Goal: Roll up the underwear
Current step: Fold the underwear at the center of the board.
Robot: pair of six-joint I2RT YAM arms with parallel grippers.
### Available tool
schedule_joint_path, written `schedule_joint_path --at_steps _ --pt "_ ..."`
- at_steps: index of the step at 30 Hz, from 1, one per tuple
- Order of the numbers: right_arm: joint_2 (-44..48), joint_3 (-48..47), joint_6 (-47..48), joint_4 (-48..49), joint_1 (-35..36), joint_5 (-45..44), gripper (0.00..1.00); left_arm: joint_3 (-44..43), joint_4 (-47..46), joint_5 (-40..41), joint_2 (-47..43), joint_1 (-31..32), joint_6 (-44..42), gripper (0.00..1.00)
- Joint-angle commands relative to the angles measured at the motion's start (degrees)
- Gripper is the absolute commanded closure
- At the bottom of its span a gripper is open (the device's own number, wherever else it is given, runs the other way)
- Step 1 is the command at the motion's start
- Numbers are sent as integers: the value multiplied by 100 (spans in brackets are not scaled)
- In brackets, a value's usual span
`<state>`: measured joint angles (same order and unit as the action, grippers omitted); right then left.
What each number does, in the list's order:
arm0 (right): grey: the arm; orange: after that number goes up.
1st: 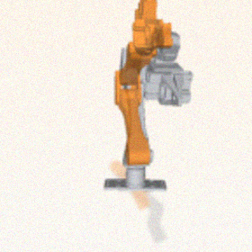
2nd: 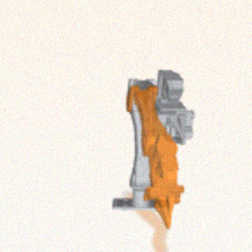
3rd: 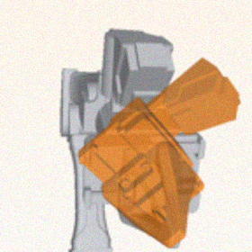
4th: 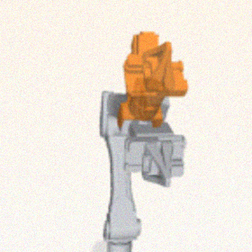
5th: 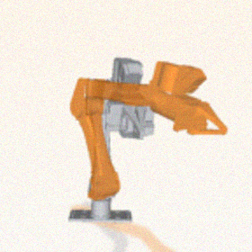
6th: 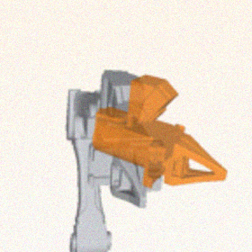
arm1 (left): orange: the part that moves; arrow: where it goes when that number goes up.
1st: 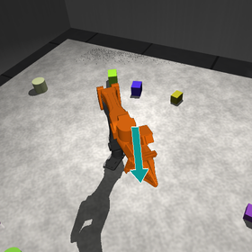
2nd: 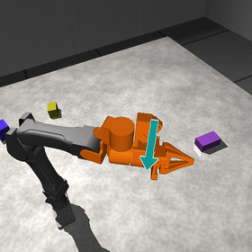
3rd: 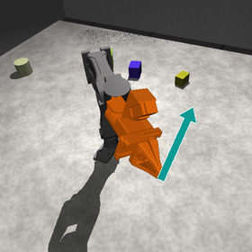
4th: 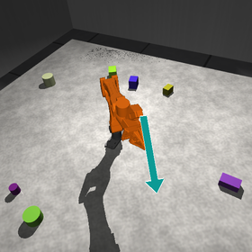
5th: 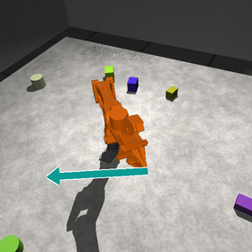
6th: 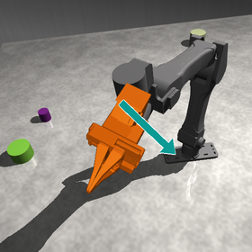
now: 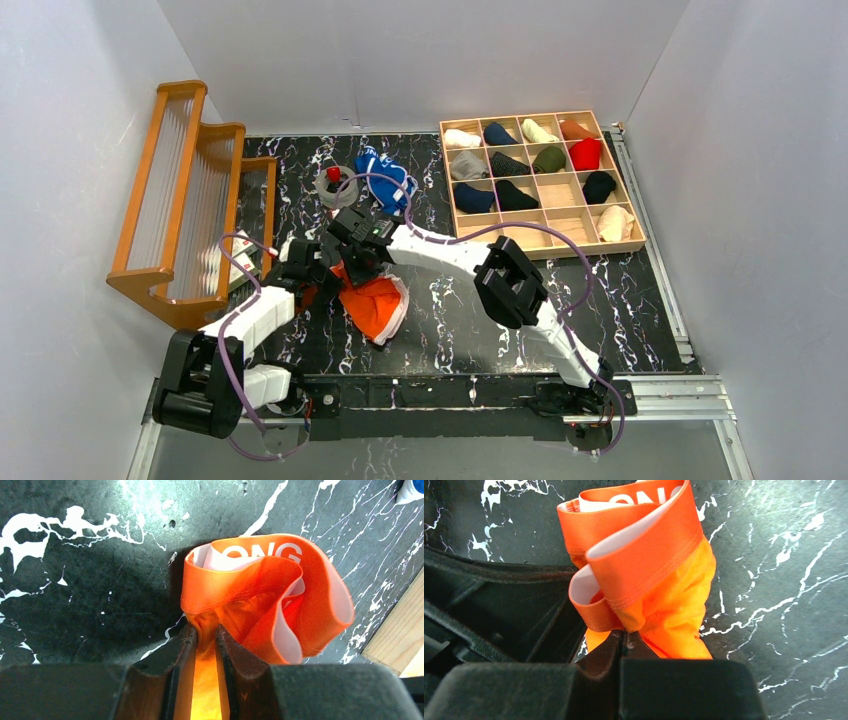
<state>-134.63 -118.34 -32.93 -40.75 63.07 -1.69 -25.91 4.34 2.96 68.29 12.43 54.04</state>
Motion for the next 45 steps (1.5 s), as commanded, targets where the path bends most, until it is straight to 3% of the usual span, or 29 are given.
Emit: schedule_joint_path --at_steps 1,6,11,15,20,27,37,42,45 --pt "2 101 -366 361 23 301 97 -4 461 165 -229 -33 38 80" --pt "-8 243 -370 398 -12 199 96 -430 1577 806 -730 -53 -29 73" --pt "167 717 -419 866 -31 398 94 -656 2258 1085 -1230 -99 95 56" --pt "215 853 -442 980 -31 418 93 -660 2235 950 -1553 -115 294 42" --pt "276 1019 -475 1104 -31 442 93 -485 1719 541 -1549 -135 602 34" --pt "377 1245 -557 1324 -73 484 92 -207 849 103 -1129 -177 954 35" --pt "387 1322 -600 1408 -130 606 91 301 -120 -247 -810 -281 1351 49" --pt "494 1459 -543 1605 -158 881 91 293 -491 -268 -527 -380 1032 51" --pt "558 1502 -488 1644 -157 913 90 290 -816 -477 -211 -425 916 60"
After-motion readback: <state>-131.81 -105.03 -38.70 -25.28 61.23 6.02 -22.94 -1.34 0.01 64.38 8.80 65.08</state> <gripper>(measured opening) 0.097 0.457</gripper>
